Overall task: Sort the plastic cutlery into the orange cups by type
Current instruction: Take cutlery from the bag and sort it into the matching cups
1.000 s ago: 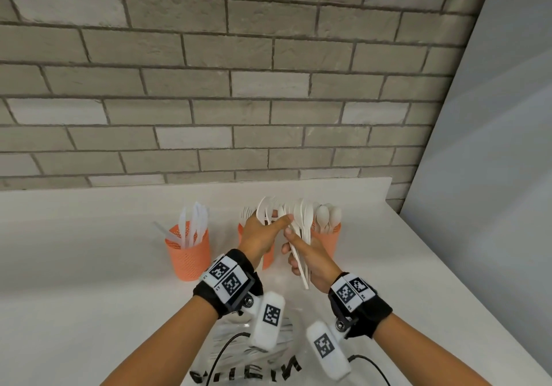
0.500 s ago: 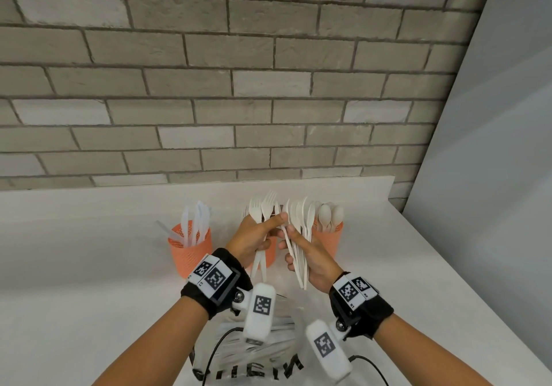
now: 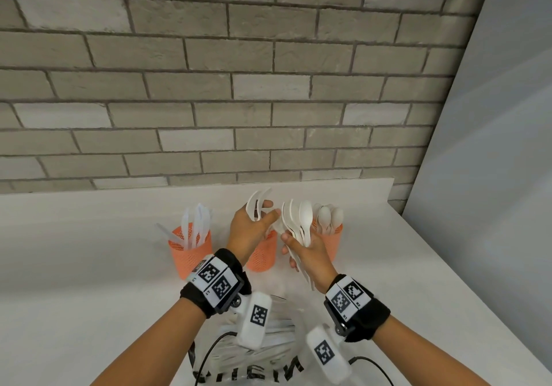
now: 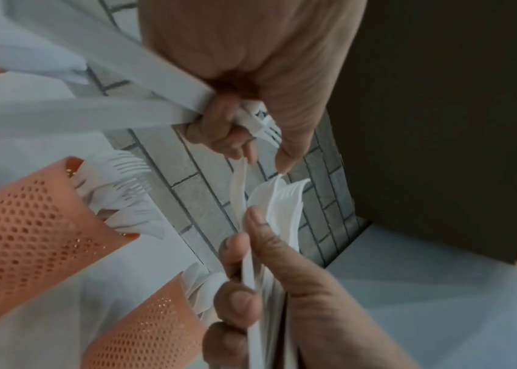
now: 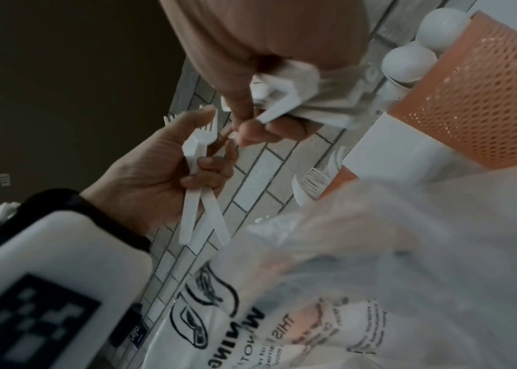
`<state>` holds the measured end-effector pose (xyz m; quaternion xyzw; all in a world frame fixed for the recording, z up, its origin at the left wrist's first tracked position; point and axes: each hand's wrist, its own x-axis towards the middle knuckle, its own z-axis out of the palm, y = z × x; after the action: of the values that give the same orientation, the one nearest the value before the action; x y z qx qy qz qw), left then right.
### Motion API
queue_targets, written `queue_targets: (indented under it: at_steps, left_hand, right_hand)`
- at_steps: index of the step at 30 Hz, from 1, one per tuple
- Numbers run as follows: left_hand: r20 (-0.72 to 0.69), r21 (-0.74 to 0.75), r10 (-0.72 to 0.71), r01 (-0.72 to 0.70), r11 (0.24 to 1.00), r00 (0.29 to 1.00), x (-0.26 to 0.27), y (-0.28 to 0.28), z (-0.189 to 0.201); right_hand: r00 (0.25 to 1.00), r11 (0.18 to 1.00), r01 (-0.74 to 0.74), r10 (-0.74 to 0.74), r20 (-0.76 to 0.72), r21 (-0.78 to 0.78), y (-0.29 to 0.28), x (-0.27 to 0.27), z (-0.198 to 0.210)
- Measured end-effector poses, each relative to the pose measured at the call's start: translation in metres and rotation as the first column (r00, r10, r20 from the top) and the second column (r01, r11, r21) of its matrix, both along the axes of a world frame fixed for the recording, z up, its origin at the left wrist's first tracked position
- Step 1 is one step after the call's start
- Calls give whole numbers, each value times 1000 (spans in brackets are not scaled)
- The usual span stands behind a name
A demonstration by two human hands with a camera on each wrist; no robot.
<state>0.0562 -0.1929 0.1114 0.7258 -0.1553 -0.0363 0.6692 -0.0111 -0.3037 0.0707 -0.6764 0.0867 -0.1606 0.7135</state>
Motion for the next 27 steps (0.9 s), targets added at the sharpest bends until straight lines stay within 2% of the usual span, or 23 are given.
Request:
queue_targets:
  at_steps: [5,11,19,23,27]
  left_hand:
    - [138,122,32,-49,991,990,-2,-3,-5]
    - [135,266,102,-135,954,986,-6,-12,-6]
    - [207,212,226,-269,940,952,-3,-23,7]
    - [169,164,237,-264,950,957,-9,-29,4]
    - [60,124,198,-204,971,978,-8,-33,-1]
  right_hand:
    - [999,999,19,-17,29,-46,1,1,-3]
    - [999,998,-23,25,33,-62,2,0,-2]
    - [996,995,-91,91,-6,-42,-1,-6,-1]
    - [996,994,-76,72,-53,-80,-2,-5,0]
    - [995,988,-65,53,-86,-140,-4,-3,-1]
